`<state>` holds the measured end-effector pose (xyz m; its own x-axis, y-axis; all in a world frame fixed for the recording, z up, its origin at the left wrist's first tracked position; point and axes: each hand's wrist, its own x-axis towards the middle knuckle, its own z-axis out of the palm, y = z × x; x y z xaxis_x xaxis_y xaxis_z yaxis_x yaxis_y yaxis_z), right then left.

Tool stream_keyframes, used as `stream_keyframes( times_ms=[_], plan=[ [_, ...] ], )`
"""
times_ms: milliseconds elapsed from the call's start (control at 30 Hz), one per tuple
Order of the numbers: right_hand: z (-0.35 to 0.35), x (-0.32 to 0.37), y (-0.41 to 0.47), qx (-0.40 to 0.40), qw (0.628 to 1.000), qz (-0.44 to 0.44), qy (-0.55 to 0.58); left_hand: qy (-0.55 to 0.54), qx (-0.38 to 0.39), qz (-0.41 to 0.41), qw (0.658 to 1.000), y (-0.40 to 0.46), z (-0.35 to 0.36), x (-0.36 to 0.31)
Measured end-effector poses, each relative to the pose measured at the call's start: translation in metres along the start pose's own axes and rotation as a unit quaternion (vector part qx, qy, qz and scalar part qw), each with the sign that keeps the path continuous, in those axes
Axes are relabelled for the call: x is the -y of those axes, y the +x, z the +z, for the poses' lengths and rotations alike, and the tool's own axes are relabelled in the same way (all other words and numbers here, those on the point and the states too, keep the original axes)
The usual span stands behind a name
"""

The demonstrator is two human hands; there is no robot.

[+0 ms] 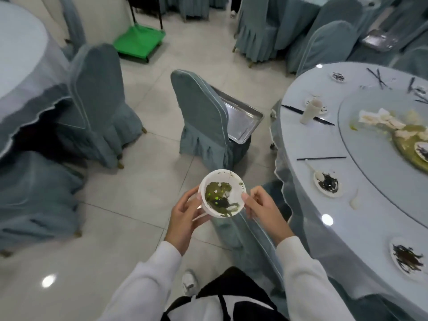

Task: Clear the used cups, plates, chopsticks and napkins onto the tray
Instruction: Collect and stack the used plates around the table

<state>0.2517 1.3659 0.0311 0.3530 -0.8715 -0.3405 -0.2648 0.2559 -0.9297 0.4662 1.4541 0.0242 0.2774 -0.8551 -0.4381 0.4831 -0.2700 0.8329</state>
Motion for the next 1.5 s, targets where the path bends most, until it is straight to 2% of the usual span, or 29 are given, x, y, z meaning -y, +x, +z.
stream_keyframes(
  times_ms=[167,367,667,1000,1167,1500],
  plan=[
    [0.036,0.006,0.025,0.038,0.999,0.029,0.014,-0.016,-0.011,-0.011,1.0,0.01,-0.023,-0.01],
    [0.052,0.014,0.059,0.016,0.999,0.03,0.009,-0.048,-0.019,-0.047,0.998,0.036,-0.035,-0.019],
    [0.049,0.025,0.157,0.015,0.995,0.051,0.086,-0.006,-0.027,-0.065,0.997,0.141,-0.031,-0.055],
    [0.031,0.046,0.26,-0.056,0.992,0.023,0.109,0.085,0.035,-0.037,0.995,0.233,0.003,-0.115],
    [0.018,0.043,0.278,-0.111,0.983,0.039,0.143,0.106,0.063,-0.083,0.989,0.262,0.025,-0.129],
    [-0.001,0.061,0.304,-0.192,0.964,0.062,0.172,0.117,0.089,-0.103,0.984,0.329,0.053,-0.137]
  ],
)
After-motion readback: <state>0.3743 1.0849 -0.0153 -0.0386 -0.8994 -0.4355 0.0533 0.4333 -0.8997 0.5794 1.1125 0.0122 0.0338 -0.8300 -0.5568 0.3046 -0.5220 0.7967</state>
